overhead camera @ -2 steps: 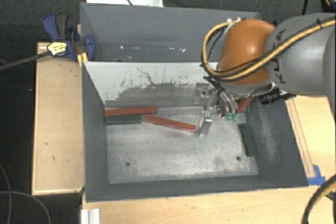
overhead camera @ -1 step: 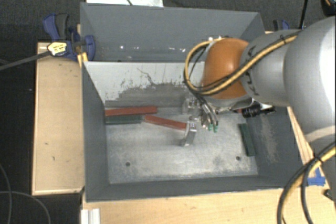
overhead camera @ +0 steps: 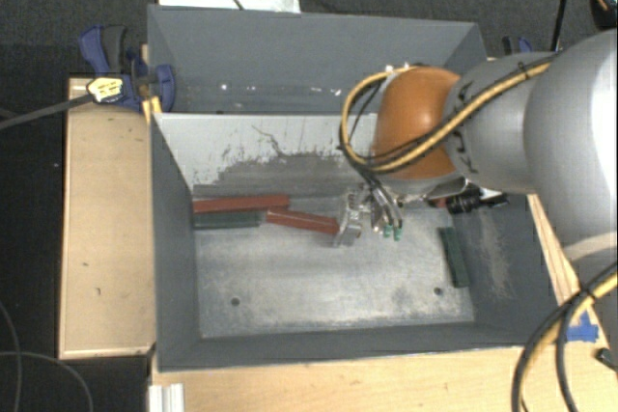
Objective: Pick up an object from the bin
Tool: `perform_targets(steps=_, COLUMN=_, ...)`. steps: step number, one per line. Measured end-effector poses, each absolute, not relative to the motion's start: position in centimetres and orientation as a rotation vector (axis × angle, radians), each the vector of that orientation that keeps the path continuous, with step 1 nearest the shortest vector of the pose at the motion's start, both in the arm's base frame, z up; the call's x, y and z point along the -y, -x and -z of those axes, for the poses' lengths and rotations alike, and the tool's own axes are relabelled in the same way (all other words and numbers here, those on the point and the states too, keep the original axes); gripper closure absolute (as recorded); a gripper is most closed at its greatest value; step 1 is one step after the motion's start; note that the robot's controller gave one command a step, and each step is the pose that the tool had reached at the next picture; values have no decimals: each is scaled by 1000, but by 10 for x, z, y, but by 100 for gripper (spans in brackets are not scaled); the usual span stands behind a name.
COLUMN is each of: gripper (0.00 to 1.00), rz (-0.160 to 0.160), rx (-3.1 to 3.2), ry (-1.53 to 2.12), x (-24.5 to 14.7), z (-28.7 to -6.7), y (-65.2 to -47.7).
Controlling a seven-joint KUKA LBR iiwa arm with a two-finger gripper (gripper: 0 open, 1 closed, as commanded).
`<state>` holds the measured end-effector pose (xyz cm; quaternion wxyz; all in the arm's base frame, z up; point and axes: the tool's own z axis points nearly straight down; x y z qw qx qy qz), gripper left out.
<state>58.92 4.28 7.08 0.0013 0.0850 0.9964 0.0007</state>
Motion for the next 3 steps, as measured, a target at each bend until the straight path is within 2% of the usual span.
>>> perform_targets(steps=1, gripper=100, rz=1, rx=-3126, ry=206, x=-20, z=-228, y=-548)
perform_targets(steps=2, gripper=100, rz=3, rx=-3110, ry=337, x=-6, z=-354, y=-549)
perform_targets(steps=3, gripper=100, rz=-1, rx=-3131, ry=147, x=-15, z=-353, y=-561)
